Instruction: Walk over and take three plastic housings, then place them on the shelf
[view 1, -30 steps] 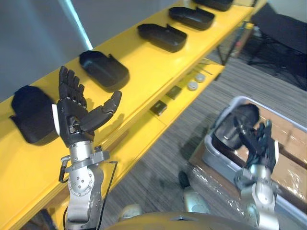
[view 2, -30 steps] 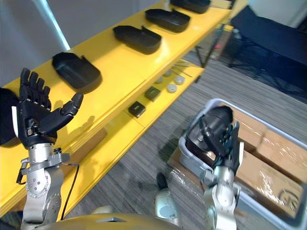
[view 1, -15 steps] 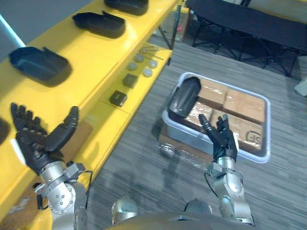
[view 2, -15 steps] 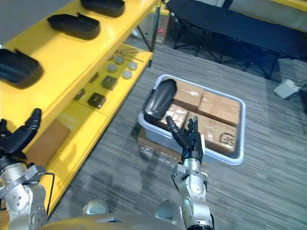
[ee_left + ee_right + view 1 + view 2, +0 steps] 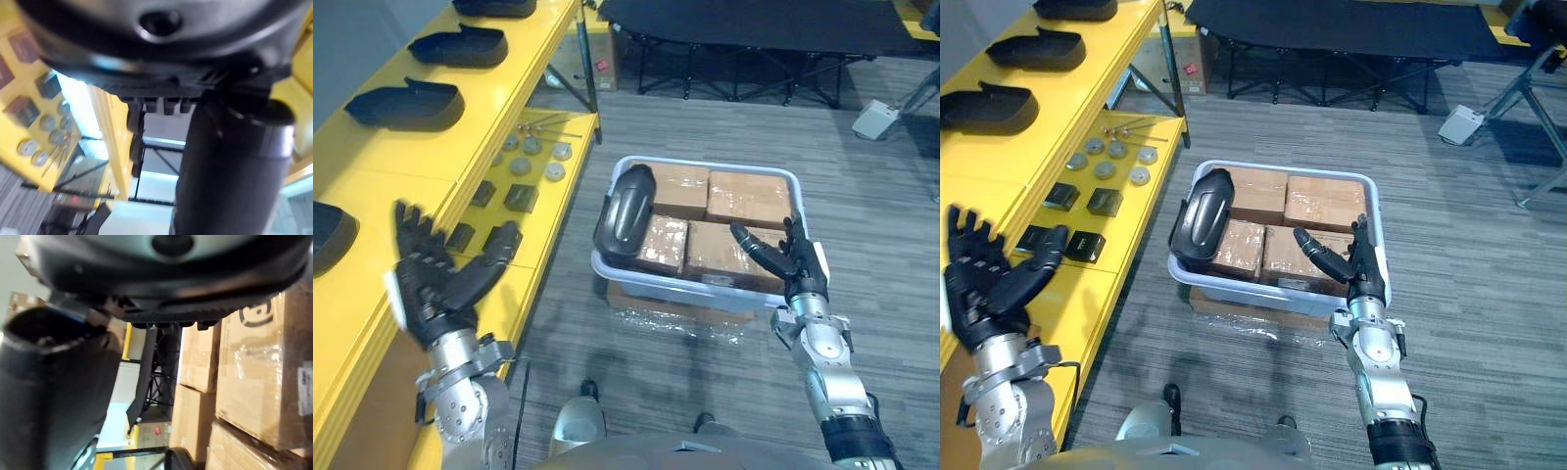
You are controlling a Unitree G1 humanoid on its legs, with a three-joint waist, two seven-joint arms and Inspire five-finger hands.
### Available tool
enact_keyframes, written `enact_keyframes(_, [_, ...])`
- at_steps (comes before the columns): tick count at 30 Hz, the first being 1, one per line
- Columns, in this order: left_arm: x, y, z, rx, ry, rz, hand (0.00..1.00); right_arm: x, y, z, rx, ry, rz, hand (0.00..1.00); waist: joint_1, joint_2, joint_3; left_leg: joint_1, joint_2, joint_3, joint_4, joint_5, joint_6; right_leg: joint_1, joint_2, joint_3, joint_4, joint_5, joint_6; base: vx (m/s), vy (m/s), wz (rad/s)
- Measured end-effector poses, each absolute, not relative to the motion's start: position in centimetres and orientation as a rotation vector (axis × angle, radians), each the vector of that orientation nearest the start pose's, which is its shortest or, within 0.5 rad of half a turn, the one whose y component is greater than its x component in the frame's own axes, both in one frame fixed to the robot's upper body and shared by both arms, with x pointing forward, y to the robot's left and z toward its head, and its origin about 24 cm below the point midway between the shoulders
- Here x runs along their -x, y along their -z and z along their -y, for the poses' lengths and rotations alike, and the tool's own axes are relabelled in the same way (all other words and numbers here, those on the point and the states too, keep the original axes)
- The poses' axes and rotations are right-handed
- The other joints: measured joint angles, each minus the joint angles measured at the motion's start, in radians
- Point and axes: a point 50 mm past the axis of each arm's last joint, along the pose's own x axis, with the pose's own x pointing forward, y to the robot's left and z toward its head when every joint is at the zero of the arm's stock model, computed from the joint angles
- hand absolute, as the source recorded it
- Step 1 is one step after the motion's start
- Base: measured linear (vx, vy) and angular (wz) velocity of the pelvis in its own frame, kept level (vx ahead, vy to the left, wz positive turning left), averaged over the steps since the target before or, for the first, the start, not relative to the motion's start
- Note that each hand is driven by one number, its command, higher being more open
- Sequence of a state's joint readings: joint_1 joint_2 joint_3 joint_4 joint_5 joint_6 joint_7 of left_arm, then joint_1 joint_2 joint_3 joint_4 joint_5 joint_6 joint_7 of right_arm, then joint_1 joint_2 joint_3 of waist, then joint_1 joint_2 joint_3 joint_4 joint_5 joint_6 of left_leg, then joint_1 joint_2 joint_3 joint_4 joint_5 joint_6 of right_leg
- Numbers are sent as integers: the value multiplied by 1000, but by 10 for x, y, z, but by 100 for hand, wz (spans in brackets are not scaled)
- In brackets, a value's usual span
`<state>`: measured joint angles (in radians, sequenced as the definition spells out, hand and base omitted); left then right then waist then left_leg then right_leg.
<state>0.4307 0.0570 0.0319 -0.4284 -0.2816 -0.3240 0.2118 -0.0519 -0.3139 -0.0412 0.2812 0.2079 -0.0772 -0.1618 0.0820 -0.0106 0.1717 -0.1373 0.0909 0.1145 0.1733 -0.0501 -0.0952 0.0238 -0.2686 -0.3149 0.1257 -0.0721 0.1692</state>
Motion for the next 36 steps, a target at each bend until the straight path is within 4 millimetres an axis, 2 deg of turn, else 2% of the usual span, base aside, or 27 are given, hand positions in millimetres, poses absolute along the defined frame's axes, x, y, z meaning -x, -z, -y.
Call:
enact_keyframes(2, [-163, -82, -192, 215, -297, 314, 100, -267, -13, 239, 122, 253, -142, 100, 9, -1, 4, -4, -16, -6, 10, -4, 10, 1, -15, -14, 12, 5, 9, 28, 139, 28])
enact_keyframes(3, [-168, -80, -180, 226, -219, 304, 100, -290, -20, 237, 129, 263, -136, 100, 30, 10, 24, -26, -20, -25, 53, -13, 24, 2, -23, -43, 41, 9, 15, -11, 88, 37])
enact_keyframes(6, [-175, -81, -171, 236, -141, 311, 100, -323, -45, 243, 162, 296, -95, 100, 63, 21, 70, -47, -21, -61, 72, -14, 25, 4, -21, -79, 57, 9, 15, -61, 27, 38])
enact_keyframes(8, [-180, -81, -158, 279, -59, 313, 100, -352, -91, 262, 217, 383, 11, 100, 109, 40, 129, -99, -22, -100, 97, -11, 26, -12, -14, -114, 58, 9, 15, -138, 4, 41])
enact_keyframes(9, [-181, -79, -156, 276, -48, 303, 100, -357, -101, 266, 229, 405, 36, 100, 121, 43, 141, -110, -22, -106, 101, -9, 28, -16, -13, -119, 56, 9, 15, -161, 20, 31])
enact_keyframes(11, [-182, -64, -147, 258, 16, 228, 100, -374, -137, 269, 254, 448, 114, 100, 147, 41, 182, -143, -30, -124, 102, 7, 30, -26, -12, -134, 44, 10, 14, -113, 18, 25])
enact_keyframes(14, [-186, -48, -133, 239, 94, 153, 100, -387, -166, 268, 309, 481, 156, 100, 175, 46, 219, -185, -32, -150, 104, 27, 31, -50, -11, -156, 42, 17, 4, -105, 18, 23])
enact_keyframes(16, [-188, -44, -126, 240, 125, 133, 100, -391, -171, 268, 345, 497, 148, 100, 196, 46, 223, -208, -32, -155, 104, 36, 32, -61, -8, -168, 29, 23, 3, -81, 26, 13])
enact_keyframes(18, [-192, -45, -121, 245, 142, 137, 100, -396, -175, 268, 389, 507, 107, 100, 215, 57, 243, -215, -34, -163, 104, 43, 31, -63, -7, -176, 27, 23, 3, -92, 17, 9])
enact_keyframes(22, [-198, -47, -117, 278, 146, 148, 100, -401, -187, 272, 453, 559, 60, 100, 222, 82, 262, -257, -33, -178, 102, 65, 29, -95, -1, -190, 27, 23, 2, -93, 10, 10])
enact_keyframes(25, [-201, -39, -114, 273, 143, 116, 100, -401, -184, 277, 479, 612, -32, 100, 233, 87, 276, -276, -30, -184, 101, 75, 29, -109, 4, -200, 26, 22, 1, -99, 5, 3])
enact_keyframes(29, [-198, -33, -106, 289, 149, 83, 100, -393, -181, 295, 512, 763, -120, 100, 248, 95, 303, -293, -29, -204, 81, 97, 25, -125, 11, -216, 27, 21, -5, -70, -2, 12])
enact_keyframes(34, [-195, -25, -100, 305, 151, 42, 100, -393, -201, 296, 513, 887, -108, 100, 249, 97, 306, -293, -27, -204, 32, 131, 23, -146, 11, -217, 27, 24, -9, -47, -4, 2])
enact_keyframes(35, [-195, -25, -100, 307, 148, 40, 100, -392, -204, 297, 516, 904, -114, 0, 249, 97, 306, -292, -27, -203, 28, 133, 23, -148, 11, -217, 27, 23, -10, -32, -2, 0])
enact_keyframes(36, [-195, -25, -100, 311, 147, 39, 100, -392, -204, 298, 522, 907, -118, 0, 249, 97, 306, -292, -26, -202, 28, 134, 23, -149, 11, -216, 27, 23, -10, -31, 0, -2])
